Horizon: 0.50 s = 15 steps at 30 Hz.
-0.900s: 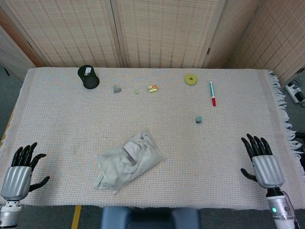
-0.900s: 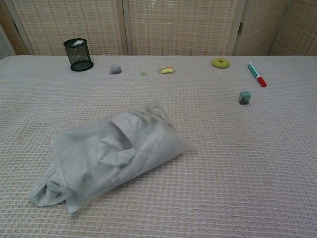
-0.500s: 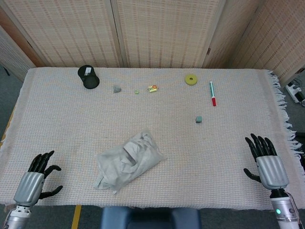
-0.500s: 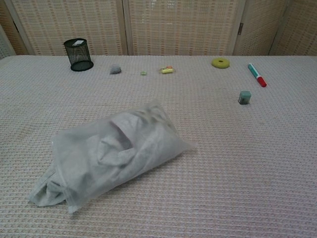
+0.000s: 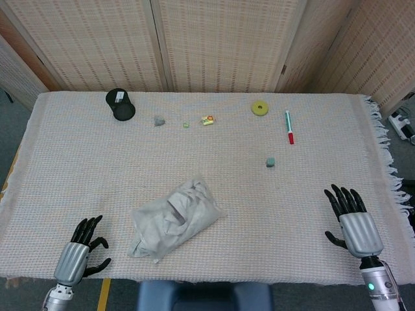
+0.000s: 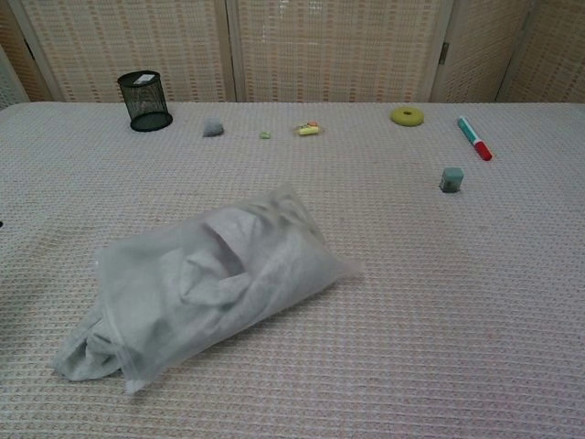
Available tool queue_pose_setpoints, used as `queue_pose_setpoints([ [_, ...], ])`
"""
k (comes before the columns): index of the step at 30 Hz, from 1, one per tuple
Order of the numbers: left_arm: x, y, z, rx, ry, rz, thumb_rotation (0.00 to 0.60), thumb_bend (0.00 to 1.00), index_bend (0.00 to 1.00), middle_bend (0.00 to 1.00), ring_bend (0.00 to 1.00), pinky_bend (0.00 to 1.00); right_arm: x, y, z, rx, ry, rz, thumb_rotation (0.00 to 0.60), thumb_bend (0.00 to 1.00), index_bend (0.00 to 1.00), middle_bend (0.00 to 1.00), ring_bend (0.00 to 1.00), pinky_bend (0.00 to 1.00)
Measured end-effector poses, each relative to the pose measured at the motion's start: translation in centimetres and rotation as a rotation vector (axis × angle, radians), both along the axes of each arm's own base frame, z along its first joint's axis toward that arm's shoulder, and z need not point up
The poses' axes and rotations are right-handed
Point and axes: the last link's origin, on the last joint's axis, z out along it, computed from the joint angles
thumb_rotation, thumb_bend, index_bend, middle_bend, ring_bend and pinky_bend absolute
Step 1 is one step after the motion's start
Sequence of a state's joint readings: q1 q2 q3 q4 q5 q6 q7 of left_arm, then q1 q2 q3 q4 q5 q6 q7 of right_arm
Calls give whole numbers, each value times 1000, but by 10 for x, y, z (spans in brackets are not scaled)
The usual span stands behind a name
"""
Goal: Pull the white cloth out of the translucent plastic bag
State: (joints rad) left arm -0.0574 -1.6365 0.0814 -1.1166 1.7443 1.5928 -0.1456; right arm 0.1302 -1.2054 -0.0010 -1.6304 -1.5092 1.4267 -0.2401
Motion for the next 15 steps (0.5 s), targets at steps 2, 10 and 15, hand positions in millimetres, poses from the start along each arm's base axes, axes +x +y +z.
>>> queue_pose_setpoints([
  [2,1,0,-8,2,-5,-6,597,217,558,68,0,0,0,0,0,2,0,2,600,128,0,0,0,0],
  [10,7,1,-32,17,-28,-31,600,205,545,57,0,0,0,1,-2,19,2,2,600,127,0,0,0,0],
  [15,11,2,-44,12,-38,-42,599,223,536,57,0,0,1,1,-3,22,1,-2,600,127,0,0,0,0],
])
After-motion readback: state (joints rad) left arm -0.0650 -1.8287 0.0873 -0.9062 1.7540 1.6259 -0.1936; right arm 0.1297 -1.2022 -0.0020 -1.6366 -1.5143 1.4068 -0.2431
